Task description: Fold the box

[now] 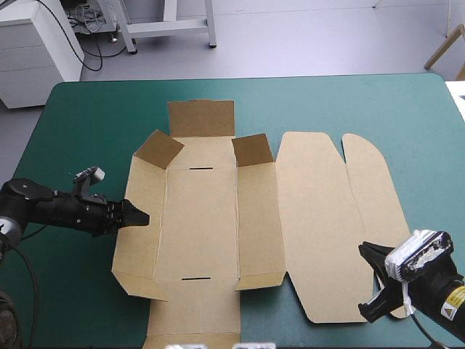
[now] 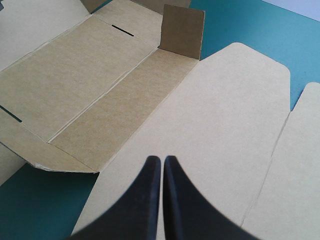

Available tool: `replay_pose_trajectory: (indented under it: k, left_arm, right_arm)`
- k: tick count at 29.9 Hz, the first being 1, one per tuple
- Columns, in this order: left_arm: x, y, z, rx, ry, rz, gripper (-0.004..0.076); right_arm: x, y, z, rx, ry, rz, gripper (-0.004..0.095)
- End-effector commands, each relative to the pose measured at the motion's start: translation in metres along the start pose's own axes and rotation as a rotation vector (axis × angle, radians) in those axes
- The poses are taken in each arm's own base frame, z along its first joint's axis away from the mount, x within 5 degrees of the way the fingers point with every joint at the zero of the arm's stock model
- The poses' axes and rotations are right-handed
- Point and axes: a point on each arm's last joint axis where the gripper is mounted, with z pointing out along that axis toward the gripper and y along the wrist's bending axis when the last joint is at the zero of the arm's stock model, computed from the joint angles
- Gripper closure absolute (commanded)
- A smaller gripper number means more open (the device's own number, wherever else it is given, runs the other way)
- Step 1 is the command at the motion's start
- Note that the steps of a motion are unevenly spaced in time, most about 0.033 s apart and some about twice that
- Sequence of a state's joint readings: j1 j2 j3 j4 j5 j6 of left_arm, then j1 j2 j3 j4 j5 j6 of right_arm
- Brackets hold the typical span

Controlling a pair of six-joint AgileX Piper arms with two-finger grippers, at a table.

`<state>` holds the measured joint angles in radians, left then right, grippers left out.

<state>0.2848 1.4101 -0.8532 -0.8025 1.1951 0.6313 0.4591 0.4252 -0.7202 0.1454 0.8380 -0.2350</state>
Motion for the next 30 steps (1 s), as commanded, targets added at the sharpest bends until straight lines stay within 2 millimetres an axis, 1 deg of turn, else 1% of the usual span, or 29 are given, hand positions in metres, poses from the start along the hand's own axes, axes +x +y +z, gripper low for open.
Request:
replay_pose_trajectory:
  k: [1,6,11,17,21,24,26,30]
  left_arm:
    - [0.002,-0.021,0.001,0.092,0.075,0.038,0.0227]
    - [0.002,-0.023,0.010,0.085,0.121,0.032,0.0227]
    - [0.001,-0.013,0.013,0.007,0.132,-0.014,0.0227]
    - [-0.002,-0.007,0.020,-0.010,0.153,-0.037,0.0227]
    - [-0.004,-0.011,0.030,-0.020,0.182,-0.018,0.0227]
    - [-0.008,-0.015,0.039,-0.036,0.169,0.001,0.0227]
    - [-0.012,-0.019,0.040,-0.039,0.158,0.021,0.0229]
    - [-0.023,-0.027,0.033,-0.042,0.118,0.055,0.0264]
  right_arm:
    - [-0.013,-0.002,-0.004,0.026,-0.087,-0.010,0.0908]
    - [-0.013,-0.002,-0.004,0.026,-0.087,-0.010,0.0908]
    - [-0.013,-0.002,-0.004,0.026,-0.087,-0.010,0.0908]
    - [-0.013,-0.002,-0.004,0.026,-0.087,-0.010,0.0908]
    - [-0.013,-0.002,-0.004,0.026,-0.087,-0.010,0.0908]
    - [-0.013,-0.002,-0.004,0.026,-0.087,-0.010,0.0908]
    - [-0.013,-0.002,-0.004,0.026,-0.087,-0.010,0.0908]
    - [-0.012,-0.002,-0.004,0.025,-0.083,-0.010,0.0908]
